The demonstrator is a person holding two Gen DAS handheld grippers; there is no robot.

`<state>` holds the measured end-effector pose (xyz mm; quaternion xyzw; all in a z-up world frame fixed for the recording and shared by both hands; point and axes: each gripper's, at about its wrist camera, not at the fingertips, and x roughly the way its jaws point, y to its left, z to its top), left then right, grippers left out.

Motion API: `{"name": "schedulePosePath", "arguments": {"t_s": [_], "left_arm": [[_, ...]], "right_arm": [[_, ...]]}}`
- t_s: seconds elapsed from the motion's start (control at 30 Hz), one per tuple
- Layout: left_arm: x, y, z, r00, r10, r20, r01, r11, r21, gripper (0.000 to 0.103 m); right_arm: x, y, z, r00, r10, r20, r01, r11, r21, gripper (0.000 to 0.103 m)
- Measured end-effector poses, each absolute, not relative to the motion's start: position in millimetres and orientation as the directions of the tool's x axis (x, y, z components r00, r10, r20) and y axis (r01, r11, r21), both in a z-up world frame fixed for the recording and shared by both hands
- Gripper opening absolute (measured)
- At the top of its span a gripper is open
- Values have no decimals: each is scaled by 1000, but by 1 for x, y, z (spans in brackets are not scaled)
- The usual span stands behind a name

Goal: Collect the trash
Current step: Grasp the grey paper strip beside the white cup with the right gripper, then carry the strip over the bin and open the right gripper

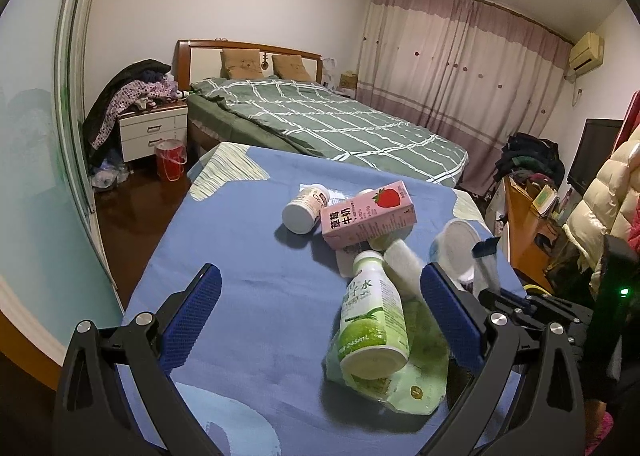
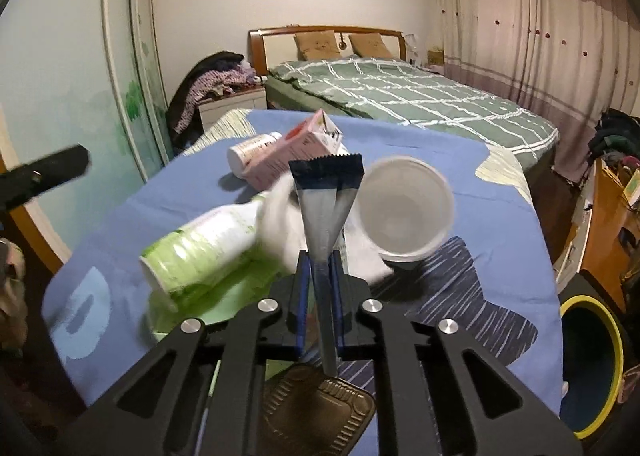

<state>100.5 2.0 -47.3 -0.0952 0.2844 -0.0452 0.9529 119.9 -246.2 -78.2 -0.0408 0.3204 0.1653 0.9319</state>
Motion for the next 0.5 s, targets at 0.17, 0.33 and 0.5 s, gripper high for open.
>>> {"name": "schedulePosePath", "arguments": {"t_s": [0.17,0.33,0.5], "left_arm": [[100,-3,-45,837,-139,-530,37,980,-198,98],[102,-8,-44,834,-143,-533,47,981,-189,98],[107,-16,-45,825,-151,-544,61,982,-180,98]], "right_arm": [[115,-257,-67,753,299,-587,-327,943,60,10],[106,-287,-52,795,274,-542,-263,960,99,10],[103,-350,-48,836,157,-525,-103,986,131,10]]}}
